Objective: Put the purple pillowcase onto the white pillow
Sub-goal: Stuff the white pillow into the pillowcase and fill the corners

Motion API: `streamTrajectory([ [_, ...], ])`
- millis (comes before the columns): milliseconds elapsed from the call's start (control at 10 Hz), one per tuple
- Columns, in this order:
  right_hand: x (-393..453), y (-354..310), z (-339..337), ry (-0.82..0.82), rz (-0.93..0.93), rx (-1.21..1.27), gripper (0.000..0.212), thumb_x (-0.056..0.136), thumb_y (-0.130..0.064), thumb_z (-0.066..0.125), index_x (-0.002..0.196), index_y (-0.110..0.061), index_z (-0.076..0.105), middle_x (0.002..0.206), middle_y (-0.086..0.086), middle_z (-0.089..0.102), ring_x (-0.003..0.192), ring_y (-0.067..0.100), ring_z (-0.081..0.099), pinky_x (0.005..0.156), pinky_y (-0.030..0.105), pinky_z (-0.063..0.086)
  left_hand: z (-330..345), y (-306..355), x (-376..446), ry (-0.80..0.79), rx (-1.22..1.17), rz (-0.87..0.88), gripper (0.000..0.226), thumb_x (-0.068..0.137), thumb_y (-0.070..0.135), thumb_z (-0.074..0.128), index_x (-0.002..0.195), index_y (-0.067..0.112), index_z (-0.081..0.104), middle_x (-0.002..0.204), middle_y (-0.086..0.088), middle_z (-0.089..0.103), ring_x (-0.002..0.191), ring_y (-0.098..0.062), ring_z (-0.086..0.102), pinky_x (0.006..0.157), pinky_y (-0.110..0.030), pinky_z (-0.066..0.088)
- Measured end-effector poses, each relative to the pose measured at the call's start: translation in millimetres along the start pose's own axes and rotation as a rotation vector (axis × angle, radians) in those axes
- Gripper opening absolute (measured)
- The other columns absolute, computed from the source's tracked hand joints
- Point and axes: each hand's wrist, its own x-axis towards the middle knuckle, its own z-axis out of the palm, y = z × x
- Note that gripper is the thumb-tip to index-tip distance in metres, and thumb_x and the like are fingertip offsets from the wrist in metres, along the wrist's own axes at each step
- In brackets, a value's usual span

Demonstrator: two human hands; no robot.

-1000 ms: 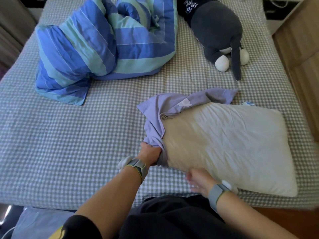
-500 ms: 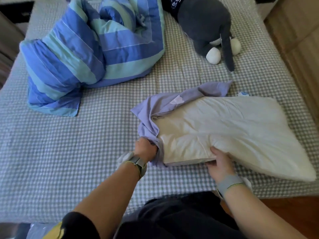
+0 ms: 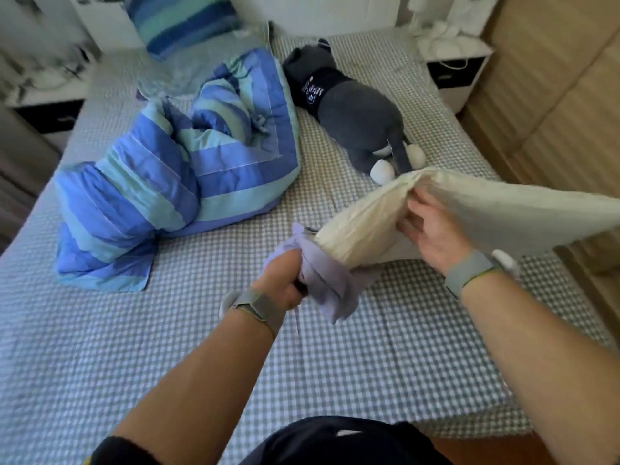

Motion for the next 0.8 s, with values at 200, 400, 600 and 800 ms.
streamTrajectory([
  [200, -87, 56, 40, -0.168, -0.192, -0.363, 0.031, 0.088, -0.010, 0.061, 0.116, -0.023, 0.059, 0.109, 0.001, 0.067, 0.097, 0.017, 0.066, 0.087, 0.042, 0.055, 14, 47, -16, 0.063, -0.260, 0.008, 0.044, 0.105, 0.018, 0.037, 0.143, -0.004, 0.043, 0.148, -0.016, 0.047, 0.139, -0.033, 0.041, 0.116, -0.041, 0.034],
  [400, -95, 88, 34, -0.194, -0.094, -0.620, 0.023, 0.093, -0.025, 0.062, 0.083, -0.005, 0.059, 0.080, 0.023, 0.059, 0.071, 0.028, 0.065, 0.063, 0.049, 0.056, 20, 21, -6, 0.139, -0.233, 0.058, 0.036, 0.106, 0.010, 0.031, 0.131, 0.000, 0.053, 0.155, -0.013, 0.040, 0.143, -0.028, 0.037, 0.108, -0.038, 0.036],
  [600, -109, 36, 18, -0.277, 0.058, -0.358, 0.050, 0.091, -0.049, 0.062, 0.129, -0.016, 0.060, 0.127, 0.022, 0.060, 0.119, 0.040, 0.056, 0.100, 0.057, 0.046, 1, 3, -13, -0.036, -0.283, 0.029, 0.028, 0.102, 0.007, 0.039, 0.120, -0.004, 0.057, 0.111, -0.024, 0.070, 0.106, -0.029, 0.067, 0.063, -0.036, 0.062],
  [800, -107, 23, 49, -0.519, -0.008, -0.646, 0.040, 0.098, -0.040, 0.057, 0.091, -0.001, 0.049, 0.074, 0.017, 0.046, 0.058, 0.028, 0.046, 0.054, 0.041, 0.039, -21, -25, -13, -0.178, -0.047, 0.244, 0.035, 0.107, 0.023, 0.042, 0.111, -0.004, 0.064, 0.088, -0.018, 0.073, 0.073, -0.027, 0.071, 0.058, -0.032, 0.057],
])
